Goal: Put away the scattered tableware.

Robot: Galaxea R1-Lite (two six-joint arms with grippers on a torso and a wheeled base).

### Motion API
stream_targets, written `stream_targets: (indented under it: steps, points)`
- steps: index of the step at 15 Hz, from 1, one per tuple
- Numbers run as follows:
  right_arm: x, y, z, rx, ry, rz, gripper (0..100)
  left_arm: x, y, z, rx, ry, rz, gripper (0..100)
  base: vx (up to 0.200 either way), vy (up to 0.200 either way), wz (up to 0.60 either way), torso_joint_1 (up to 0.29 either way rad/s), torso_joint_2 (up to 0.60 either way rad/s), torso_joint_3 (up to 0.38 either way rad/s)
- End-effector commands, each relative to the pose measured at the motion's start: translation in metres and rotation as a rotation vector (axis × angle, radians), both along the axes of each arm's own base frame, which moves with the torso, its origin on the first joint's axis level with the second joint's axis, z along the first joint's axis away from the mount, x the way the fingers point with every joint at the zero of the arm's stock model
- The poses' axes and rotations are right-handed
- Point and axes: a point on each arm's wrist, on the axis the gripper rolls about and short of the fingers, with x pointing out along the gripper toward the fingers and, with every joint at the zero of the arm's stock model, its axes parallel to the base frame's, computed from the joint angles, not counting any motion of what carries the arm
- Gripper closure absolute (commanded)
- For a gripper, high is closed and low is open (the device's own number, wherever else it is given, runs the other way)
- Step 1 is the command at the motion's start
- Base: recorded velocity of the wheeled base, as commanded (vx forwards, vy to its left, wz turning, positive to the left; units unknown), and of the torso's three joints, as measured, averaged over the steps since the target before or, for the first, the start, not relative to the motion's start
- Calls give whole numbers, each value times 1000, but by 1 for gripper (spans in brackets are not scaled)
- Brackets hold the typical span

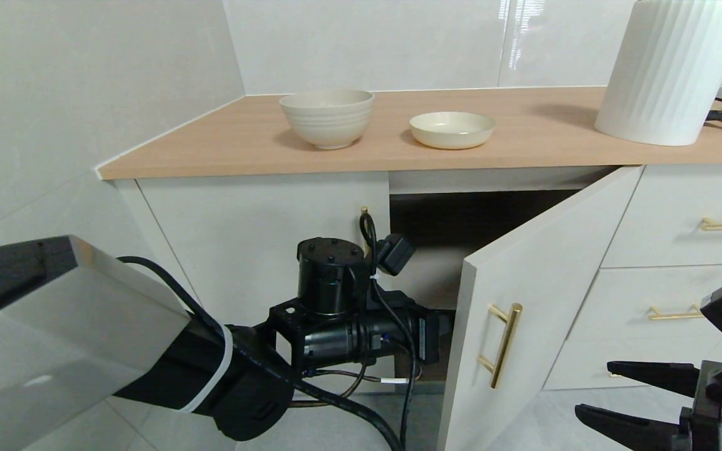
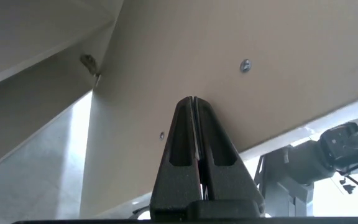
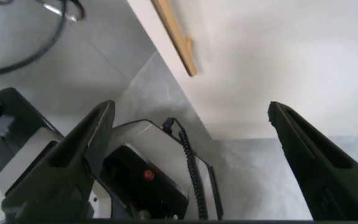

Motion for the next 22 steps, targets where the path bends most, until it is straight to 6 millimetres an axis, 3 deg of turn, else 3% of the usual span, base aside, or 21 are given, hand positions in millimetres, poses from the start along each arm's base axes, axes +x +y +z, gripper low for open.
stream_targets:
  steps: [1,6,13,15,18,20,22]
  points:
    - [-4,-2,8,11,-28,3,0,-1,-4,3,-2,-2,-9,100,0,0,0,0,0,0]
    - [-23,-7,24,21,-57,36,0,0,-29,12,18,18,-52,100,-200,0,0,3,1,5]
    - [-32,-7,28,36,-97,68,0,9,-62,3,58,49,-71,100,0,0,0,0,0,0]
    - [-39,-10,33,59,-132,93,0,-1,-78,4,52,39,-107,100,0,0,0,0,0,0]
    - [-53,-15,42,129,-181,207,0,-45,-126,18,71,45,-245,100,0,0,0,0,0,0]
    - [-54,-15,41,128,-170,212,0,-56,-129,26,65,40,-268,100,0,0,0,0,0,0]
    - [-52,-14,42,127,-167,210,0,-44,-112,36,63,22,-173,100,0,0,0,0,0,0]
